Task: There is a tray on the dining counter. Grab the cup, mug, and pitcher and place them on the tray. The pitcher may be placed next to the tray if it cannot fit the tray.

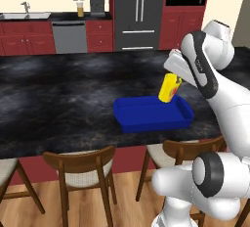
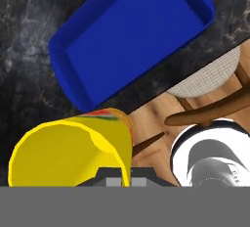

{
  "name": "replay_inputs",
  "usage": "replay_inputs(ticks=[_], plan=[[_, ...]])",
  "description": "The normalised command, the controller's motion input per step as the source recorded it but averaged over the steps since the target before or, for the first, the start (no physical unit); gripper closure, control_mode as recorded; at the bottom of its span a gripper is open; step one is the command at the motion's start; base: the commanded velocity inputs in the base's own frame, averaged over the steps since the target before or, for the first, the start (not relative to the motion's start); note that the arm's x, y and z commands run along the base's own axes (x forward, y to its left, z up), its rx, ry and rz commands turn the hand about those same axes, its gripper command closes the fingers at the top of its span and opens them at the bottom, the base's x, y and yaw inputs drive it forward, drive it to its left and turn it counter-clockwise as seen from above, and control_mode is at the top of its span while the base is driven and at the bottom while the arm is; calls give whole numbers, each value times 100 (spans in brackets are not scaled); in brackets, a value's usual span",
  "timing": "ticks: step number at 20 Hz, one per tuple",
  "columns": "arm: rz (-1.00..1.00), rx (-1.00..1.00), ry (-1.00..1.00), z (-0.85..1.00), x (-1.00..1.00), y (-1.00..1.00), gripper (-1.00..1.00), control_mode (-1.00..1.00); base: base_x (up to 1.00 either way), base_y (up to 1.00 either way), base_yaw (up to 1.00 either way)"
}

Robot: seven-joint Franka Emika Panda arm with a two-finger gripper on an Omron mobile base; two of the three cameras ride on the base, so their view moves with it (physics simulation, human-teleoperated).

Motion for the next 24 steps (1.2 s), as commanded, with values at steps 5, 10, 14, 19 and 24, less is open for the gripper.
replay_inputs(ticks=[5,10,14,19,24], plan=[[7,-2,0,-18,3,12,100,-100,0,0,0],[6,-4,0,-26,20,11,100,-100,0,0,0],[4,-4,0,-28,34,14,100,-100,0,0,0],[0,-3,0,-25,42,26,100,-100,0,0,0],[0,0,2,-11,48,16,100,-100,0,0,0]])
